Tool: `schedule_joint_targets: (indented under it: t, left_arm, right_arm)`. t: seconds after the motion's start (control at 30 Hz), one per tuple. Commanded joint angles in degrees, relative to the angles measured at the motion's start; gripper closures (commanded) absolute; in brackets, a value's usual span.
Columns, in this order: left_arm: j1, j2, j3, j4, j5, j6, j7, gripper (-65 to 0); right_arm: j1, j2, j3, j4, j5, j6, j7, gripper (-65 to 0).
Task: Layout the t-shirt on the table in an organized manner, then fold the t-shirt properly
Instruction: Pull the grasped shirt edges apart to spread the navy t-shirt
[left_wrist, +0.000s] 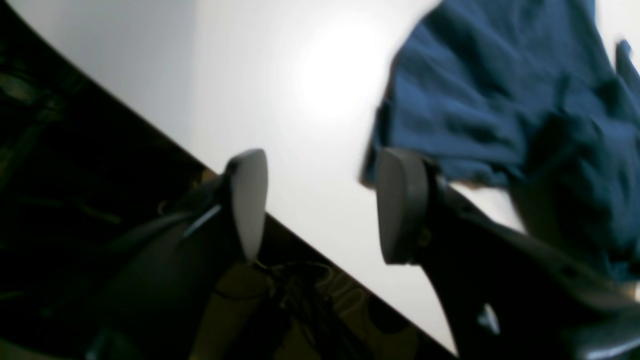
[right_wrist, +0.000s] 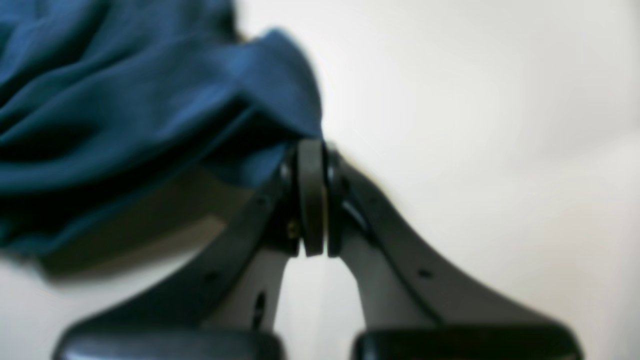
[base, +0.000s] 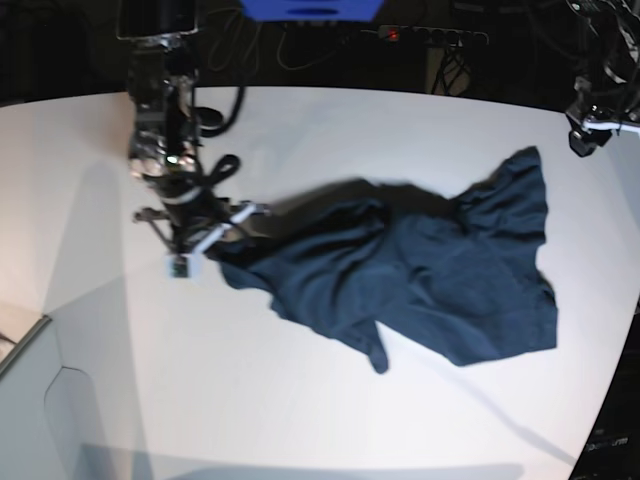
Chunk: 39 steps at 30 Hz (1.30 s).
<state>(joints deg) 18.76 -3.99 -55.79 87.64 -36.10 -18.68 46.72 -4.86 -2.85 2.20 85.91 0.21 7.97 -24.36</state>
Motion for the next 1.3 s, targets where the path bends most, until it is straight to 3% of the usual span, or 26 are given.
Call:
schedule_joint_targets:
  t: [0.0, 0.13, 0.37, 0.67, 0.8, 0.93, 1.0, 1.17, 1.27]
  left_arm:
    - [-1.23, -0.8, -0.17, 0.14, -0.69, -0.27, -0.52, -34.1]
    - [-3.78, -0.89, 4.23, -2.32, 0.36, -0.18, -0.96, -34.1]
    - [-8.35, 1.92, 13.46, -3.02, 9.94, -0.18, -0.96, -34.1]
    - [-9.23, 7.55, 17.24, -3.02, 19.7, -0.09, -1.05, -34.1]
    - [-9.49, 8.16, 17.33, -5.13, 19.96, -0.18, -1.05, -34.0]
    - [-11.51, 7.73, 18.56, -10.58, 19.96, -0.18, -1.05, -33.2]
    - [-11.86, 7.73, 18.47, -12.16, 19.88, -0.18, -1.05, -27.6]
    - [-11.86, 7.73, 18.47, -12.16, 19.79, -0.36, -1.05, -1.3]
    - [-11.86, 7.64, 18.38, -12.07, 19.79, -0.36, -0.87, -0.8]
  right_arm:
    - [0.69, 0.0, 1.36, 1.34, 0.1, 0.25, 1.19, 0.0]
    - [0.34, 1.31, 5.58, 1.08, 0.1, 0.25, 1.02, 0.0]
    - [-1.86, 1.58, 6.02, 1.52, 0.1, 0.25, 0.93, -1.0]
    - [-2.3, 1.58, 6.02, 4.86, 0.1, 0.25, 0.93, -32.1]
    - [-3.88, 1.23, 5.41, 11.54, 0.1, 0.25, 0.93, -35.9]
    - [-4.5, 1.05, -0.66, 14.97, 0.1, 0.25, 0.93, -35.9]
    - [-4.24, 1.23, -4.61, 15.15, 0.01, 0.25, 0.93, -35.9]
    - [-1.25, 1.75, -12.17, 11.54, -0.16, 0.25, 0.93, -36.1]
    - [0.86, 2.28, -15.34, 7.76, -0.25, 0.25, 0.93, -36.2]
